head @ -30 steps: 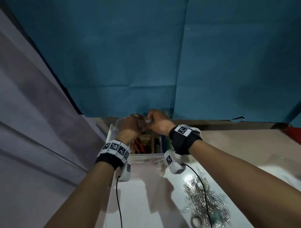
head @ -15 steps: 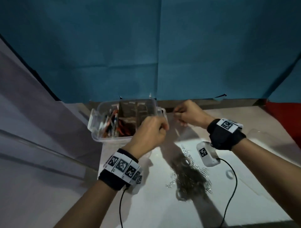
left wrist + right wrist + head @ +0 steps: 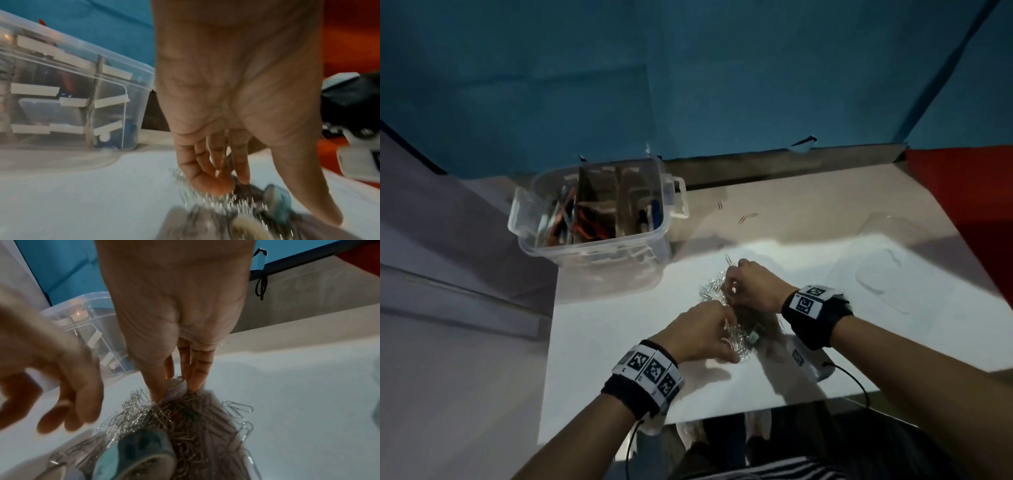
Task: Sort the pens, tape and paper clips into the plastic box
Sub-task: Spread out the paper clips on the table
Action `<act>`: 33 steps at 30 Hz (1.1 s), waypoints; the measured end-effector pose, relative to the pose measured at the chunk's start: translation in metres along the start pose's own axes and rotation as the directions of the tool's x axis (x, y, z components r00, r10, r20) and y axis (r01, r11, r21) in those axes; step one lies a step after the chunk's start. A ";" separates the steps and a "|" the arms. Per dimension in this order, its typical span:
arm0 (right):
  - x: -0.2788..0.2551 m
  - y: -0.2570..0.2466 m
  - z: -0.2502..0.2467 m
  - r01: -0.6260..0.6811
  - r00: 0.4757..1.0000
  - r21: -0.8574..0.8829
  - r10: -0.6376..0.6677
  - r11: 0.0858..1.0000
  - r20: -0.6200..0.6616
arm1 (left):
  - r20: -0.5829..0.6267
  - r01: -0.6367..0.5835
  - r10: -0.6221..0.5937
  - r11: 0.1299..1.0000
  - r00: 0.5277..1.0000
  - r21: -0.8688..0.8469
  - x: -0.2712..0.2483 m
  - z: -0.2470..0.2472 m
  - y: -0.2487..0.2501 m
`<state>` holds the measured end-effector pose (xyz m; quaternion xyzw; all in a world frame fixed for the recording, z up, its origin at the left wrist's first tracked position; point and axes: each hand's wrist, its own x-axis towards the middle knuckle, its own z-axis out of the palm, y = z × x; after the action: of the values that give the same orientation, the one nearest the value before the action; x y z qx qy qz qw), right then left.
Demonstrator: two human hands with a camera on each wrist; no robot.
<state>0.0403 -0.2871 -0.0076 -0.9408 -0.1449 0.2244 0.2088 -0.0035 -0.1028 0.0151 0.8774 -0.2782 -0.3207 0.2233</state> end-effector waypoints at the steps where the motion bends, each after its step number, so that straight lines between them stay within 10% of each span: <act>1: -0.002 0.001 -0.001 0.003 1.000 0.008 -0.003 1.000 -0.005 | -0.001 -0.001 0.001 0.999 1.000 0.052 -0.003 0.009 -0.001; 14: -0.076 0.022 -0.026 0.087 0.989 -0.007 -0.085 0.996 0.122 | -0.276 0.049 0.011 0.977 0.961 0.210 -0.016 0.055 -0.002; 21: -0.102 0.093 -0.054 -0.189 0.980 -0.012 0.188 0.982 -0.060 | -0.332 -0.098 0.026 0.975 0.943 -0.201 -0.002 0.059 0.026; 33: -0.108 0.101 -0.023 -0.210 0.969 -0.068 0.199 0.975 -0.143 | -0.471 0.075 -0.065 0.997 0.880 0.003 0.028 0.086 0.060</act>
<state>-0.0237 -0.4219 0.0040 -0.9716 -0.0417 0.1740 0.1548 -0.0653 -0.1835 -0.0227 0.9407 -0.1873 -0.1035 0.2631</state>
